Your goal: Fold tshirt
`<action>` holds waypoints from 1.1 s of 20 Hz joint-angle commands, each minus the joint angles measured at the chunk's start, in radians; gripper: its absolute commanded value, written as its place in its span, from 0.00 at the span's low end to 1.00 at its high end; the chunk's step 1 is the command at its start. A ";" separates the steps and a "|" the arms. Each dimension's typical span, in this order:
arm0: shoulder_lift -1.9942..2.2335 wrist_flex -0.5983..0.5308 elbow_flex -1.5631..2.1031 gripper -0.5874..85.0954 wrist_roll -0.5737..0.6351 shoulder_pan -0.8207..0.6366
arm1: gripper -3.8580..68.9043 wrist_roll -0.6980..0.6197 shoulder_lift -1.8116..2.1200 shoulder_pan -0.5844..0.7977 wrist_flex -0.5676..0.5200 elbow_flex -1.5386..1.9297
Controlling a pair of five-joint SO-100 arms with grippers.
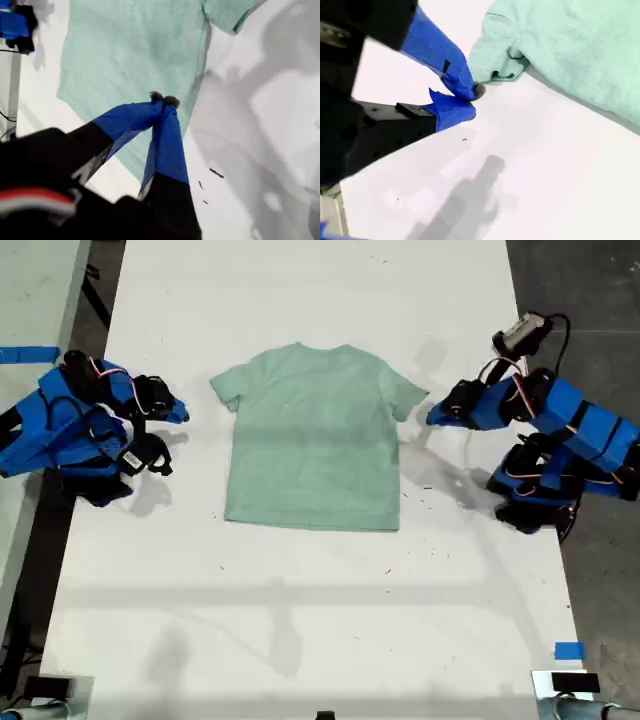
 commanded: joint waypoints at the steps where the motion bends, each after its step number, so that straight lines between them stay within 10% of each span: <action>1: -0.201 0.061 -0.255 0.01 0.107 -0.086 | 0.03 -0.104 -0.178 0.060 -0.021 -0.209; 12: -0.914 0.115 -0.831 0.01 0.411 -0.324 | 0.04 -0.376 -0.623 0.232 0.058 -0.620; 22: -1.078 0.115 -0.902 0.21 0.479 -0.390 | 0.51 -0.609 -0.881 0.353 0.006 -0.683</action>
